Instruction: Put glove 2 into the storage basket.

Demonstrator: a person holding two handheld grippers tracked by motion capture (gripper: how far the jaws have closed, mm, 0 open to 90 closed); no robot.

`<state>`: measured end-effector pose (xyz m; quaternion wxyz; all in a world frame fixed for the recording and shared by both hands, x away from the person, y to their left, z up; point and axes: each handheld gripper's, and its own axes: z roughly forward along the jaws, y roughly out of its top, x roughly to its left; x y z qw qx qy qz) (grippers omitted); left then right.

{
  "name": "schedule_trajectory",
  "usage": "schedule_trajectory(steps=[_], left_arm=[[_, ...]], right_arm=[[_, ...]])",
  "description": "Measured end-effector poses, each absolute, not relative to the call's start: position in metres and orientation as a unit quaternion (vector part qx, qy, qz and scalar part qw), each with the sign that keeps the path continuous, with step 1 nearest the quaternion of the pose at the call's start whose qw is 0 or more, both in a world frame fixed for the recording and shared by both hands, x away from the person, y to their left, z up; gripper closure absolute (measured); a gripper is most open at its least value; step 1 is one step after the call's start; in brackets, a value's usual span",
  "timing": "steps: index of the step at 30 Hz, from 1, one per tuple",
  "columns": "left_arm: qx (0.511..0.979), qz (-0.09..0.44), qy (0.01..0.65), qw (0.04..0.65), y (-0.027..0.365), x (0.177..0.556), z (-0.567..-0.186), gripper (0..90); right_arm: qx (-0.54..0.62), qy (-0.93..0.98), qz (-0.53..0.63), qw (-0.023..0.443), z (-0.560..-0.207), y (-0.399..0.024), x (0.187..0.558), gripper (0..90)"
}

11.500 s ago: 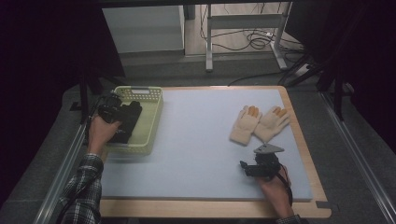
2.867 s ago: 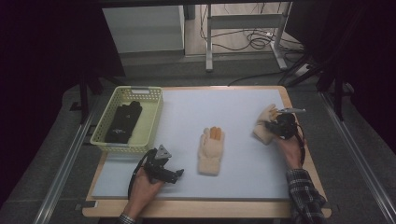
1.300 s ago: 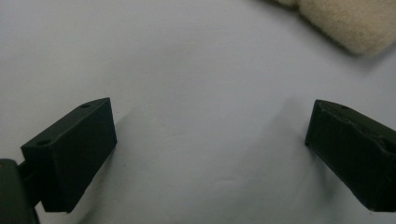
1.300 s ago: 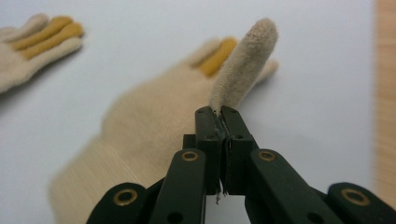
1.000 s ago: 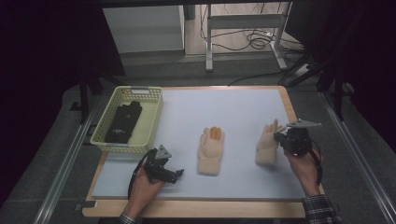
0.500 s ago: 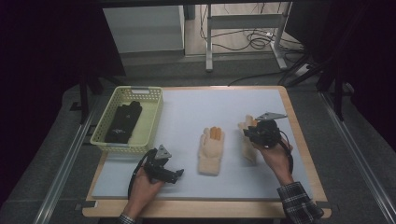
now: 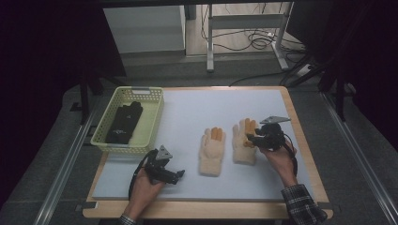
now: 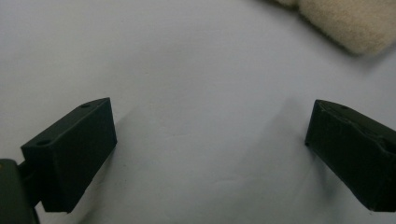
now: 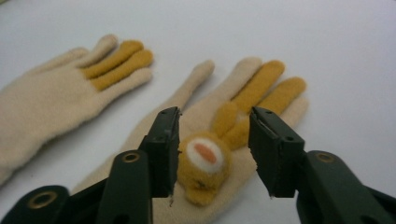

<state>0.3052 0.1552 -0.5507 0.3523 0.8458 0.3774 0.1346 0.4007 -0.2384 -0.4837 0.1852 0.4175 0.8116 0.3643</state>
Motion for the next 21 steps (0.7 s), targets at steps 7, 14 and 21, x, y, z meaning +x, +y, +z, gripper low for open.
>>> schedule_trajectory(steps=[7,14,21], left_arm=[[0.847,0.135,0.376,0.351,0.155,0.305,-0.551,1.8],[0.847,0.135,0.376,0.351,0.155,0.305,-0.551,1.8],[0.847,0.135,0.376,0.351,0.155,0.305,-0.551,1.8]], right_arm=[[0.399,0.824,0.361,0.177,-0.504,-0.237,0.401,40.1],[0.380,0.839,0.342,0.188,-0.524,-0.229,0.403,41.1],[0.393,0.831,0.343,0.195,-0.522,-0.229,0.400,57.6]])
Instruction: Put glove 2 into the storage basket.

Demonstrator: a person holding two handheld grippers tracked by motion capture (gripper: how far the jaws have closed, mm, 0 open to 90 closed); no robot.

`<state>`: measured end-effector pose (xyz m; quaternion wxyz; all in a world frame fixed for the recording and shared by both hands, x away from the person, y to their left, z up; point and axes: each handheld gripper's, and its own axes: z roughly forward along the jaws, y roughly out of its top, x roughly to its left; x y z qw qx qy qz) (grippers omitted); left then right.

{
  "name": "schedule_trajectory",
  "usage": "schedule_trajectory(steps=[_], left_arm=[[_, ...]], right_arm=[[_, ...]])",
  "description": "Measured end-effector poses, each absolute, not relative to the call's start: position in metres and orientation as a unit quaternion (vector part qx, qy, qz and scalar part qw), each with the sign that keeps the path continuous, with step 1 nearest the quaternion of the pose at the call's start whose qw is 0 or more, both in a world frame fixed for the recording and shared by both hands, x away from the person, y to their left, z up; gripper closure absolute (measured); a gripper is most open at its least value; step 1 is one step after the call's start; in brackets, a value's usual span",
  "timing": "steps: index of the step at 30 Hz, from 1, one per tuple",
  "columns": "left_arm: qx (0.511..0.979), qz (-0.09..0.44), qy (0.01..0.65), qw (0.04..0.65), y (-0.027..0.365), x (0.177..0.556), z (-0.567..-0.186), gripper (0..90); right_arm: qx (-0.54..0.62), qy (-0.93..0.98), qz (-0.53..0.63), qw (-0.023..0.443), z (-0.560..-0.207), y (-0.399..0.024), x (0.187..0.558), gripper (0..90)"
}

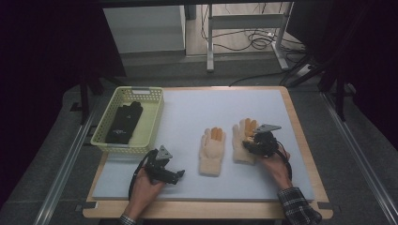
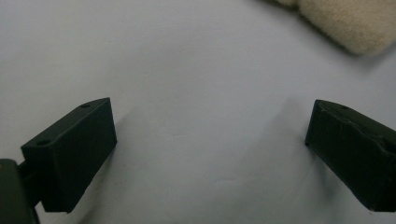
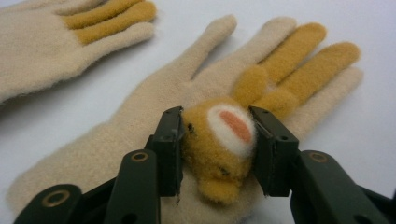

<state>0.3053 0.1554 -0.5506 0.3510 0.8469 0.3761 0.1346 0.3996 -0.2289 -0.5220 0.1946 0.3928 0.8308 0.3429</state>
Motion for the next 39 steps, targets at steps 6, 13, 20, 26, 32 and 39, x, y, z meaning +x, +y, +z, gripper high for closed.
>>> schedule_trajectory(steps=[6,13,20,26,32,39], left_arm=[[0.847,0.135,0.376,0.351,0.155,0.305,-0.551,1.8],[0.847,0.135,0.376,0.351,0.155,0.305,-0.551,1.8],[0.846,0.135,0.377,0.352,0.155,0.305,-0.551,1.8],[0.847,0.135,0.376,0.352,0.155,0.305,-0.551,1.8],[0.846,0.135,0.377,0.353,0.155,0.305,-0.551,1.8],[0.845,0.136,0.378,0.354,0.155,0.305,-0.551,1.8]], right_arm=[[0.398,0.824,0.357,0.189,-0.509,-0.229,0.394,57.9],[0.393,0.817,0.382,0.181,-0.487,-0.224,0.383,57.8],[0.382,0.813,0.404,0.173,-0.467,-0.215,0.371,57.7],[0.364,0.816,0.420,0.157,-0.455,-0.193,0.362,57.5],[0.344,0.825,0.425,0.142,-0.454,-0.160,0.357,57.3],[0.335,0.835,0.412,0.143,-0.470,-0.123,0.356,57.0]])
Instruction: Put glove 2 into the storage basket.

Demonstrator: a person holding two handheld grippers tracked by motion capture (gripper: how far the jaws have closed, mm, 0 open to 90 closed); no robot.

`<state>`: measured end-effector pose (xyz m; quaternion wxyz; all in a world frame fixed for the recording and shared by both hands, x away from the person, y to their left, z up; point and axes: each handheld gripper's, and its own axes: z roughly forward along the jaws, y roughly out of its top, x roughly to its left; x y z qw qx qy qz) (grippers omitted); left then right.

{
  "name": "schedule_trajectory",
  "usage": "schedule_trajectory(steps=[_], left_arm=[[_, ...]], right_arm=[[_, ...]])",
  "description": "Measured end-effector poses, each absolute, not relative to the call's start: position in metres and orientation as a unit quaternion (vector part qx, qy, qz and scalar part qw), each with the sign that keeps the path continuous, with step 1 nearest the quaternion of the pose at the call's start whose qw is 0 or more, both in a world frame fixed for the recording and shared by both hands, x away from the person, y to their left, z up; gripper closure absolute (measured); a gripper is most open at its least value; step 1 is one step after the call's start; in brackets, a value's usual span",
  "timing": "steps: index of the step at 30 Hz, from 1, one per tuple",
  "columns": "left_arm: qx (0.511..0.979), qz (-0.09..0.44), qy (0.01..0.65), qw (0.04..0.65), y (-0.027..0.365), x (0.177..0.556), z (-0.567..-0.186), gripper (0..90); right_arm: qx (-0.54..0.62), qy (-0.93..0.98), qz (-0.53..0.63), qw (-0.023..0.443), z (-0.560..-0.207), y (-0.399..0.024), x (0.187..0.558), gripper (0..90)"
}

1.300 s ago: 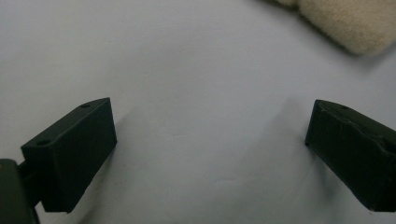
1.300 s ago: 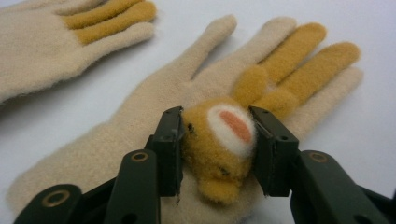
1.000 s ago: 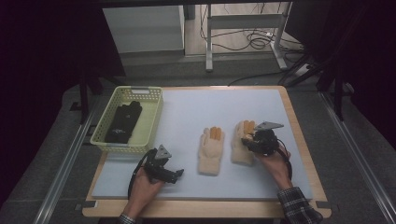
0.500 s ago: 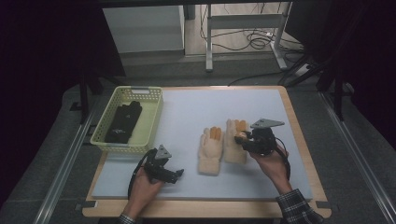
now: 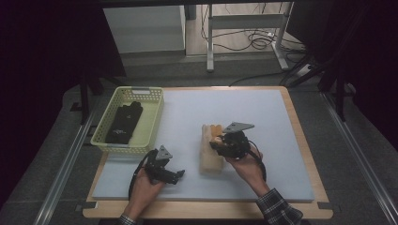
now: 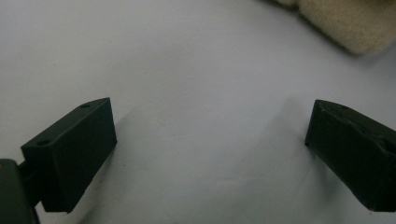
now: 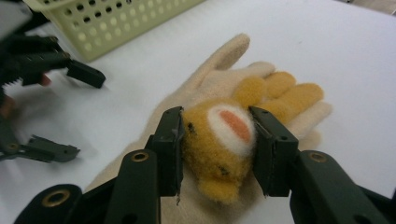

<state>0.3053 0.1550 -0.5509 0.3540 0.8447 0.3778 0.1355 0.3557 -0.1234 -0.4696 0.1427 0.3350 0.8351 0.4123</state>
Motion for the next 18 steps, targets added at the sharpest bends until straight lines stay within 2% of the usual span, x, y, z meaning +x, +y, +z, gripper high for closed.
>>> schedule_trajectory(steps=[5,11,14,18], left_arm=[[0.845,0.135,0.377,0.353,0.155,0.305,-0.551,1.8],[0.846,0.135,0.377,0.352,0.155,0.305,-0.551,1.8],[0.846,0.135,0.377,0.352,0.155,0.305,-0.551,1.8],[0.845,0.135,0.378,0.353,0.155,0.305,-0.551,1.8]], right_arm=[[0.344,0.841,0.392,0.143,-0.491,-0.114,0.356,56.2],[0.345,0.844,0.385,0.146,-0.509,-0.115,0.357,49.3],[0.346,0.844,0.387,0.134,-0.506,-0.118,0.358,44.0],[0.336,0.840,0.404,0.134,-0.493,-0.126,0.357,41.4]])
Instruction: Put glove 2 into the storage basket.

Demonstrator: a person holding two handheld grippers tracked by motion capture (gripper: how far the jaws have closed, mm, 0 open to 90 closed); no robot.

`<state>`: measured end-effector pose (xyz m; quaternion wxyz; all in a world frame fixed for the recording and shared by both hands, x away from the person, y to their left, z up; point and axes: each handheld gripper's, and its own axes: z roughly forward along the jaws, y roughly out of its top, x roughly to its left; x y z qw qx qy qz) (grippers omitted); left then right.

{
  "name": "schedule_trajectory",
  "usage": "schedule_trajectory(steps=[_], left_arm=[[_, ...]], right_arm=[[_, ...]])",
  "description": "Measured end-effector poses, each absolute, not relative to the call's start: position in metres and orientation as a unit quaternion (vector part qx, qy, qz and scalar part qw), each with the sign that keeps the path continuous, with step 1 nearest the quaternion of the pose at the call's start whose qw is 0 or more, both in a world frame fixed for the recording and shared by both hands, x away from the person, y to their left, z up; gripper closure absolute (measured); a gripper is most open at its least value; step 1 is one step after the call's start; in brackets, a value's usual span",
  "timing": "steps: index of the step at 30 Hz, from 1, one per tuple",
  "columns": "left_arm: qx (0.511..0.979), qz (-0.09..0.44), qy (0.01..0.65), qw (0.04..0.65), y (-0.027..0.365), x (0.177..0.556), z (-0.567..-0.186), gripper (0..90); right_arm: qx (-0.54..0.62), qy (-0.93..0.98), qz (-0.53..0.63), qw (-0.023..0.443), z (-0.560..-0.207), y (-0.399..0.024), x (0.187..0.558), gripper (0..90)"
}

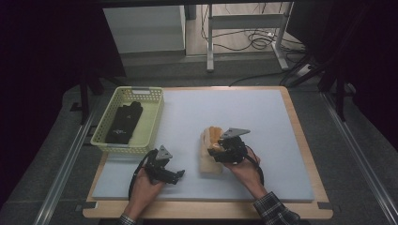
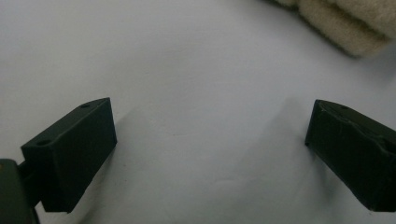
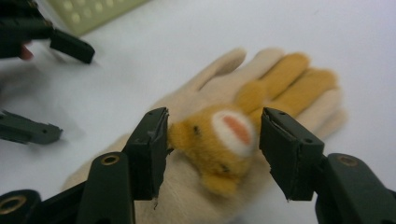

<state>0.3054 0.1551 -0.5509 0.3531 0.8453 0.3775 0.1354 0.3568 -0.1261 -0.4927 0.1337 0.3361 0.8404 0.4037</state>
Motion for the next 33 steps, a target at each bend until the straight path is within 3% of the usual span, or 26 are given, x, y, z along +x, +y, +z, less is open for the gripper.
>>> schedule_trajectory(steps=[4,6,16,33], left_arm=[[0.845,0.135,0.377,0.353,0.155,0.305,-0.551,1.8],[0.846,0.134,0.378,0.352,0.155,0.305,-0.551,1.8],[0.846,0.134,0.378,0.353,0.155,0.305,-0.551,1.8],[0.846,0.135,0.377,0.353,0.155,0.305,-0.551,1.8]], right_arm=[[0.342,0.834,0.408,0.144,-0.483,-0.142,0.357,42.5],[0.347,0.835,0.401,0.147,-0.485,-0.149,0.356,47.1],[0.339,0.851,0.380,0.127,-0.514,-0.174,0.341,86.9],[0.294,0.870,0.381,0.104,-0.533,-0.140,0.328,88.4]])
